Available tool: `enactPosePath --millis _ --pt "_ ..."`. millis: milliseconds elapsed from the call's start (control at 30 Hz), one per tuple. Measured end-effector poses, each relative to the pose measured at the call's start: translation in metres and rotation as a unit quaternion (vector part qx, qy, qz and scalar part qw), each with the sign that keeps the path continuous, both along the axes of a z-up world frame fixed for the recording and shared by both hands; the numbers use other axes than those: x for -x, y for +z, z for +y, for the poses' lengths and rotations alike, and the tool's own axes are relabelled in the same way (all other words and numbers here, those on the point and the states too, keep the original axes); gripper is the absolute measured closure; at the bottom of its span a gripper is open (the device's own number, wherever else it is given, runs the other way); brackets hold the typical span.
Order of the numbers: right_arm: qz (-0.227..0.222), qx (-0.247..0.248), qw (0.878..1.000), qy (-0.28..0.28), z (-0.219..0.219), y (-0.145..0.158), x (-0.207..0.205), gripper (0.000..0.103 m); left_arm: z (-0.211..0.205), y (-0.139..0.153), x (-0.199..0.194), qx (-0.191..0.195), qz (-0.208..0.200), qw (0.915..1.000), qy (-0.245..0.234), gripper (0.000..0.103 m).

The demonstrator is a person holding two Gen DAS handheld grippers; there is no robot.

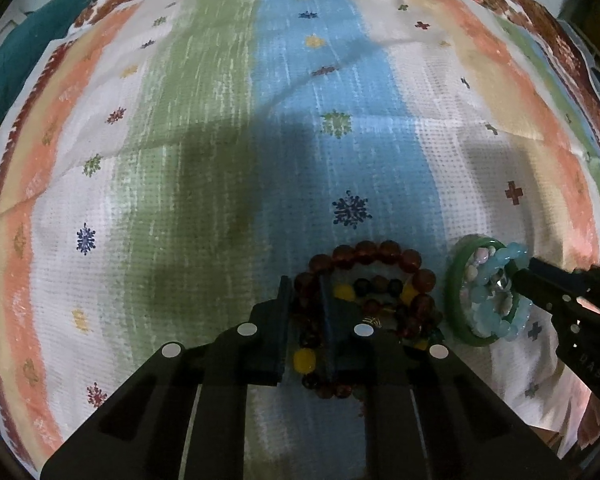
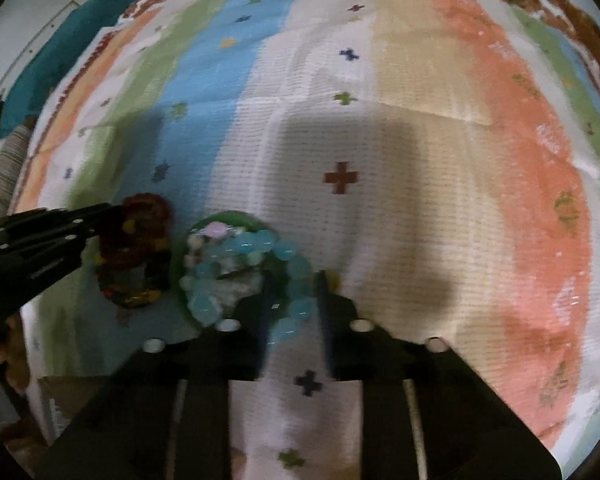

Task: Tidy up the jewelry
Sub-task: 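Grasp the light blue bead bracelet in the green bangle with the right tool while the left lifts, then carry both bracelets into the silver tin and open both tools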

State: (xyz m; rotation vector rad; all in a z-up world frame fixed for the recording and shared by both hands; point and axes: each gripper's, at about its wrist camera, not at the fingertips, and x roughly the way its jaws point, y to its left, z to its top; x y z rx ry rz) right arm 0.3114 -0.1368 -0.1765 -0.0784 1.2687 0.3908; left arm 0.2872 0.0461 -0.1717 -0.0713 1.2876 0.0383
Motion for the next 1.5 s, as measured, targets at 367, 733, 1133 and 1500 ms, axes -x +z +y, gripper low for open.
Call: enactPosePath --millis 367,733,1133,1500 --pt "-0.013 0.001 1.000 0.002 -0.004 0.009 0.007 0.091 0.000 0.027 -0.001 0.005 -0.024 0.9997 -0.002 0.090" --pt "-0.055 0.001 0.998 0.018 -0.002 0.045 0.019 0.091 -0.007 0.064 0.015 0.013 -0.060 0.9980 -0.018 0.090" --pt "-0.097 -0.003 0.995 0.032 0.005 0.077 0.045 0.091 -0.010 0.092 0.036 0.003 -0.086 0.9960 -0.020 0.090" --pt "-0.119 -0.011 0.992 0.037 0.005 0.098 0.073 0.091 -0.022 0.118 0.069 0.008 -0.110 0.9934 -0.029 0.090"
